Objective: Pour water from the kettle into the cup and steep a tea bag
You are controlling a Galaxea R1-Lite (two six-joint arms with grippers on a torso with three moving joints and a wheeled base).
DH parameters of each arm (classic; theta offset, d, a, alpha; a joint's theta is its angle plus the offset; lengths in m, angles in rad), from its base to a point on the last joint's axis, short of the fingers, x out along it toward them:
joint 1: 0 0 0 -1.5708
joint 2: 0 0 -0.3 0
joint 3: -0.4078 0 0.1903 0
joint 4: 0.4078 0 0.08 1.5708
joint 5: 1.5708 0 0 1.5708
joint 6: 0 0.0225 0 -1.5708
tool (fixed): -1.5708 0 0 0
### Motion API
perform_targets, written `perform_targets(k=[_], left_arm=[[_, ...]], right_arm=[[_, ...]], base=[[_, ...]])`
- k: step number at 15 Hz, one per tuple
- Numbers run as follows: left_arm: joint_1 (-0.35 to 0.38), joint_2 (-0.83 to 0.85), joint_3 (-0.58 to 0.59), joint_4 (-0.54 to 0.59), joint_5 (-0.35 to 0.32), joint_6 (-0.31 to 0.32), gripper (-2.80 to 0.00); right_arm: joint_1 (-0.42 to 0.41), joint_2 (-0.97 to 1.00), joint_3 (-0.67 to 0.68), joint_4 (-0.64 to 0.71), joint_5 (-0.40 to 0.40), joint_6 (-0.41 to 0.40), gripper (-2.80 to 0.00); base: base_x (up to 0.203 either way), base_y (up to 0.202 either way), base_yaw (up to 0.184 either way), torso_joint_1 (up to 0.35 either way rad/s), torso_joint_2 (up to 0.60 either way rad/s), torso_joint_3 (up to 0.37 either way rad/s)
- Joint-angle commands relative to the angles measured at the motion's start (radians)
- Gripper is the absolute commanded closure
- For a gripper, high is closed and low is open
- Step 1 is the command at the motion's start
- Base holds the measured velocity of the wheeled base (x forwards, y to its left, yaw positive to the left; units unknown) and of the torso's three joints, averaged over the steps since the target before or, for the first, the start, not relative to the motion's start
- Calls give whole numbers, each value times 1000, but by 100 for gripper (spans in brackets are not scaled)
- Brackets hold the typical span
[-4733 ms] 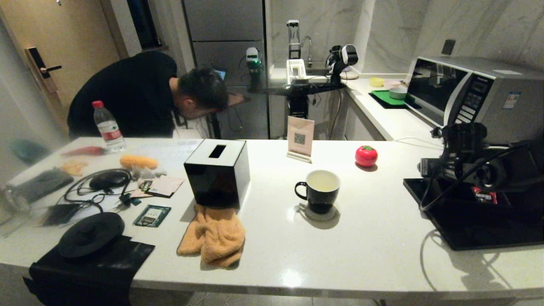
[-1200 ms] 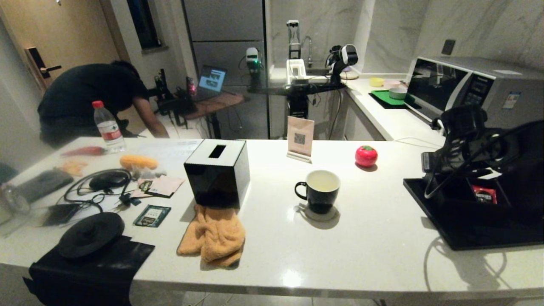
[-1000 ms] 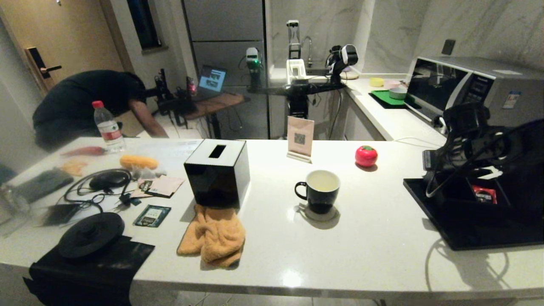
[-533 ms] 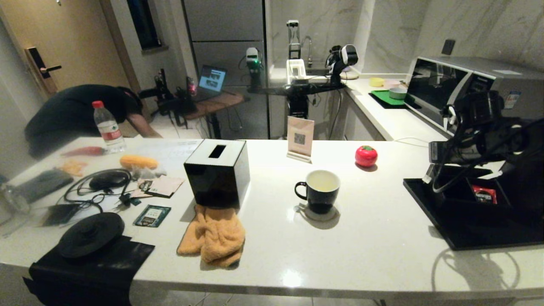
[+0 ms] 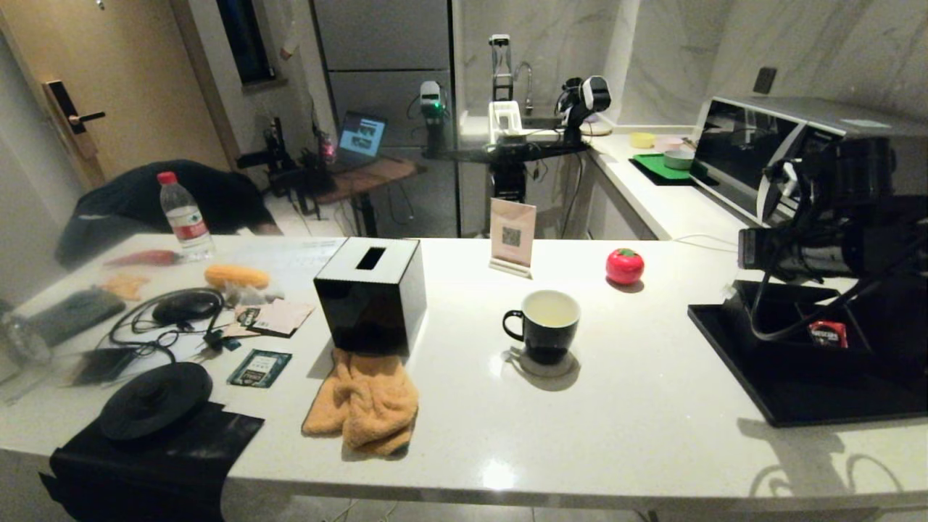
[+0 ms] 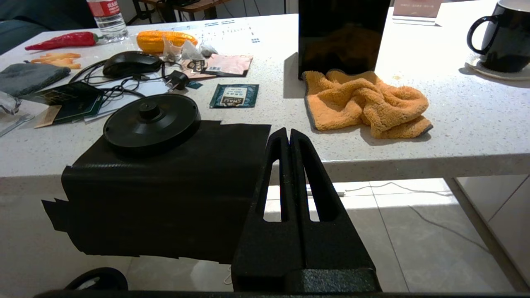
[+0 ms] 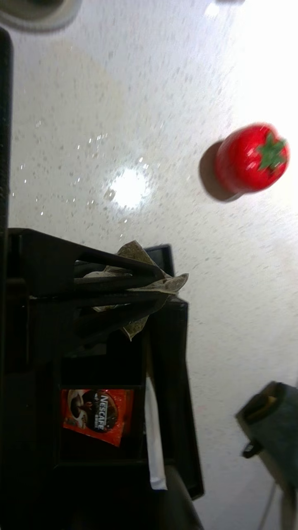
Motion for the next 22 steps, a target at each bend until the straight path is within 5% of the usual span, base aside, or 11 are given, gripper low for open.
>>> perform_targets(k=[1, 22], left_arm=[[0, 0, 0, 0, -1, 0, 0], [0, 0, 0, 0, -1, 0, 0]], right_arm=[[33, -83, 54, -36, 1, 2, 0], [523, -400, 208, -54, -4, -11, 0]], base=[[0, 0, 0, 0, 0, 0], [0, 0, 0, 0, 0, 0]])
